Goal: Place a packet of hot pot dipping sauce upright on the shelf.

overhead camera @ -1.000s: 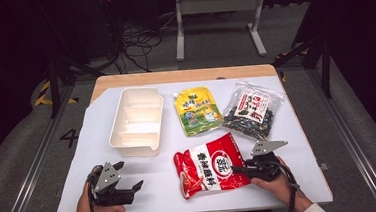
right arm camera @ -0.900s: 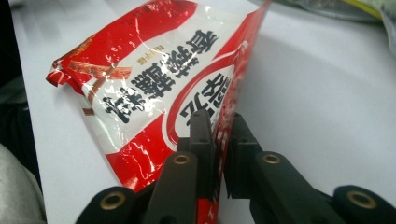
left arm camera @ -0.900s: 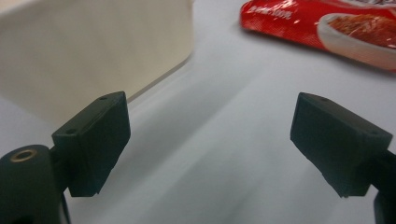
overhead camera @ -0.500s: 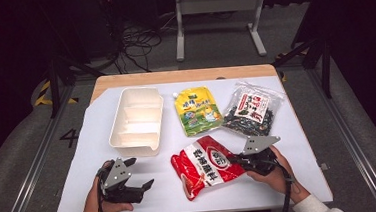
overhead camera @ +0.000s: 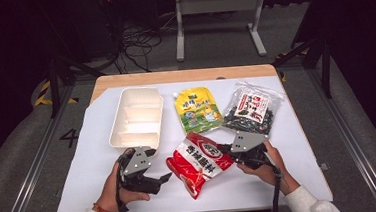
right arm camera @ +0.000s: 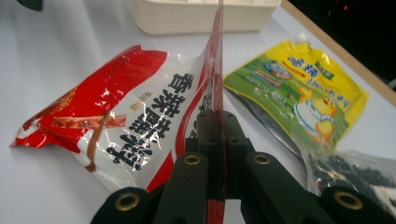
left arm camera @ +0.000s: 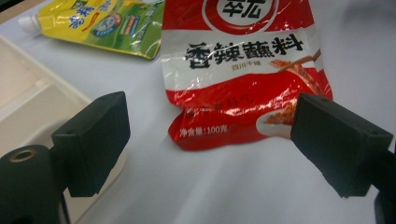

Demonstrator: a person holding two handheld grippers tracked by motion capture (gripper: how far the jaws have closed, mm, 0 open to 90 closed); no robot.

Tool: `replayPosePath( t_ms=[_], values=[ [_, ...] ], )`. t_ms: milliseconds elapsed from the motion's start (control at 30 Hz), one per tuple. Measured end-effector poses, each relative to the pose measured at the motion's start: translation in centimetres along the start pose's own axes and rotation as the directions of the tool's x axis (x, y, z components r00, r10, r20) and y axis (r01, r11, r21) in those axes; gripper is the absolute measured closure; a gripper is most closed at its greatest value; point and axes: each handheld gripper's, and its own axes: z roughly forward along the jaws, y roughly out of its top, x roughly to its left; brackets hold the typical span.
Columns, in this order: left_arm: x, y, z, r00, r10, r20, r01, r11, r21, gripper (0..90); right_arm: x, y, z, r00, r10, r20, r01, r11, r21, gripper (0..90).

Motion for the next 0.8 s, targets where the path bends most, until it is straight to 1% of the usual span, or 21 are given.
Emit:
replayPosePath(
  t_ms=[33, 100, 233, 333, 367, 433, 467, 533, 567, 633, 733, 800],
  values=[
    [0.1, 0.3, 0.2, 0.9999, 0.001, 0.011, -0.001, 1.0000, -0.005, 12.8, 0.2, 0.4, -0.1, 1.0000, -0.007, 0.005, 0.007, 1.000, -0.010, 89.5],
    [0.2, 0.7, 0.6, 0.9999, -0.001, 0.014, 0.002, 1.0000, -0.005, 12.8, 0.2, 0.5, -0.1, 1.0000, -0.009, 0.003, 0.009, 1.000, -0.019, 89.5],
    [0.1, 1.4, 1.4, 0.9995, 0.014, 0.029, -0.014, 0.9999, -0.001, 12.8, 0.4, 0.9, -0.4, 0.9998, -0.021, 0.000, 0.021, 0.999, -0.042, 89.6],
    [0.0, 1.9, 1.7, 0.9992, 0.019, 0.036, -0.019, 0.9998, -0.004, 12.8, 0.6, 1.2, -0.8, 0.9994, -0.035, -0.007, 0.034, 0.997, -0.065, 89.7],
    [0.1, 2.2, 1.8, 0.9991, 0.016, 0.040, -0.015, 0.9998, -0.011, 12.7, 0.8, 1.4, -1.1, 0.9990, -0.040, -0.017, 0.039, 0.995, -0.091, 89.8],
    [0.1, 2.4, 1.9, 0.9990, 0.018, 0.041, -0.018, 0.9998, -0.012, 12.5, 0.9, 1.5, -1.2, 0.9987, -0.047, -0.018, 0.045, 0.994, -0.097, 89.9],
    [0.1, 2.7, 2.0, 0.9988, 0.023, 0.043, -0.022, 0.9995, -0.022, 12.0, 1.2, 1.8, -1.7, 0.9976, -0.066, -0.021, 0.063, 0.991, -0.117, 89.9],
    [0.1, 2.9, 2.1, 0.9986, 0.024, 0.047, -0.024, 0.9995, -0.021, 11.8, 1.2, 1.9, -1.8, 0.9970, -0.073, -0.026, 0.069, 0.990, -0.126, 90.0],
    [0.2, 3.1, 2.2, 0.9983, 0.030, 0.049, -0.029, 0.9992, -0.029, 11.5, 1.4, 2.1, -2.0, 0.9959, -0.086, -0.026, 0.082, 0.988, -0.133, 90.0],
    [0.3, 3.4, 2.3, 0.9979, 0.028, 0.059, -0.026, 0.9990, -0.035, 11.2, 1.8, 2.4, -2.6, 0.9931, -0.111, -0.037, 0.104, 0.981, -0.165, 90.0],
    [0.2, 3.7, 2.4, 0.9969, 0.035, 0.070, -0.032, 0.9986, -0.043, 10.5, 2.1, 2.9, -3.1, 0.9890, -0.139, -0.051, 0.126, 0.973, -0.193, 90.0],
    [0.2, 4.2, 2.6, 0.9949, 0.039, 0.092, -0.033, 0.9969, -0.072, 10.3, 2.2, 3.2, -3.3, 0.9863, -0.153, -0.061, 0.137, 0.968, -0.208, 90.0]
  ],
)
